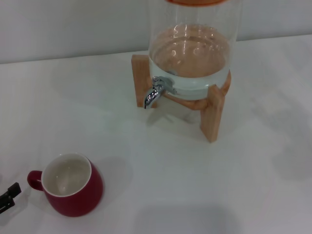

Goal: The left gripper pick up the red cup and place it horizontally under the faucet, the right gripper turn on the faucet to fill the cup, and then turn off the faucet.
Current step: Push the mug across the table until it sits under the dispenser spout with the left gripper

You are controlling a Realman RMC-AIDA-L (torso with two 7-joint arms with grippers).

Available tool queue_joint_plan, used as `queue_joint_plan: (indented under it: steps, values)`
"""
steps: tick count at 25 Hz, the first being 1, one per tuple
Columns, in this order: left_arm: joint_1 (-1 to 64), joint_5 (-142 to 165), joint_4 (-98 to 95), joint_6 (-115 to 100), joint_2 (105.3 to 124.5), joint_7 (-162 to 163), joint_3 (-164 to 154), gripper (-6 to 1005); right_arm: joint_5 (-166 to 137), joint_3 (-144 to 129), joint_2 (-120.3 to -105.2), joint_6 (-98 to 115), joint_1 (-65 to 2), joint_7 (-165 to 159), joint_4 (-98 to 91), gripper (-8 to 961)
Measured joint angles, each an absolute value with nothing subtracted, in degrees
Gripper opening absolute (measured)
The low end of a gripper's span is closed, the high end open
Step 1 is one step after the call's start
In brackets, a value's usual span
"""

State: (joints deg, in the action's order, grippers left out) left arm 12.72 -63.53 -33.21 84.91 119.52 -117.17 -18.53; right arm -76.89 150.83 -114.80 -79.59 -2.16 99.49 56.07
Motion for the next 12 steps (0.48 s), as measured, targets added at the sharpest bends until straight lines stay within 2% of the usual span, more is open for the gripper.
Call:
queue_joint_plan:
  steps: [12]
  values:
    - [12.95,-63.46,-32.34,84.46,119.54,-117.00,-19.99,829,-76.89,150.99,-114.87,-79.62,-2.37,99.49,56.03,720]
